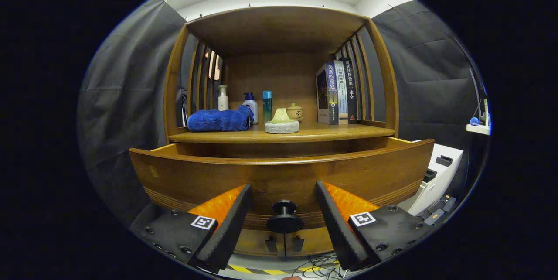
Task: Pull open the drawer, take out the items inside it, and place them on the countertop above the cabinet.
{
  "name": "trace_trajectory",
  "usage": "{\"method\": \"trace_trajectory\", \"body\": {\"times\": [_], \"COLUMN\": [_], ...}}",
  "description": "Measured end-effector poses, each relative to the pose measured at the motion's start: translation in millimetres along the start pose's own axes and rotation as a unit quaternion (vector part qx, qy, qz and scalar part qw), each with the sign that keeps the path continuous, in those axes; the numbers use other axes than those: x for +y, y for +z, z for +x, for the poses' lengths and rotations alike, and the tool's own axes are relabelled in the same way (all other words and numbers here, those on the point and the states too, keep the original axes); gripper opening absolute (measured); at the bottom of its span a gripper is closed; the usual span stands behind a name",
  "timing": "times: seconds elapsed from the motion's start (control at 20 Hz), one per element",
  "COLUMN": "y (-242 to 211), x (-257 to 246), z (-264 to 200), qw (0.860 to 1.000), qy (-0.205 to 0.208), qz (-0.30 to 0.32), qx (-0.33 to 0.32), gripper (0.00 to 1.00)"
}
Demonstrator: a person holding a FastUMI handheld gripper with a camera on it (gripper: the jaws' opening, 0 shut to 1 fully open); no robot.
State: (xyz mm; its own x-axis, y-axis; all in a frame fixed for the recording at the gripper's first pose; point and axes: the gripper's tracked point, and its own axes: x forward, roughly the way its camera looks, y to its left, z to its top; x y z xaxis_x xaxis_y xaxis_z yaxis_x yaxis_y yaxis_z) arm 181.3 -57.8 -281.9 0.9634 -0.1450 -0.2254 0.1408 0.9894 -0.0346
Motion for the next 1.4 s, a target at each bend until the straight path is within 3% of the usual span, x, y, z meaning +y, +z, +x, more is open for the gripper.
{"method": "trace_trajectory", "body": {"times": [0.4, 0.75, 1.25, 1.4], "y": [8.0, 11.5, 8.2, 17.3], "x": [-1.0, -2.3, 0.5, 2.6], "z": [66.6, 95.2, 99.3, 89.5], "qw": [1.000, 1.000, 0.999, 1.000], "qy": [-0.002, -0.001, -0.007, 0.000], "qz": [-0.003, -0.002, -0.032, -0.002], "qx": [-0.003, 0.002, 0.006, 0.009], "gripper": [0.97, 0.97, 0.99, 0.97]}}
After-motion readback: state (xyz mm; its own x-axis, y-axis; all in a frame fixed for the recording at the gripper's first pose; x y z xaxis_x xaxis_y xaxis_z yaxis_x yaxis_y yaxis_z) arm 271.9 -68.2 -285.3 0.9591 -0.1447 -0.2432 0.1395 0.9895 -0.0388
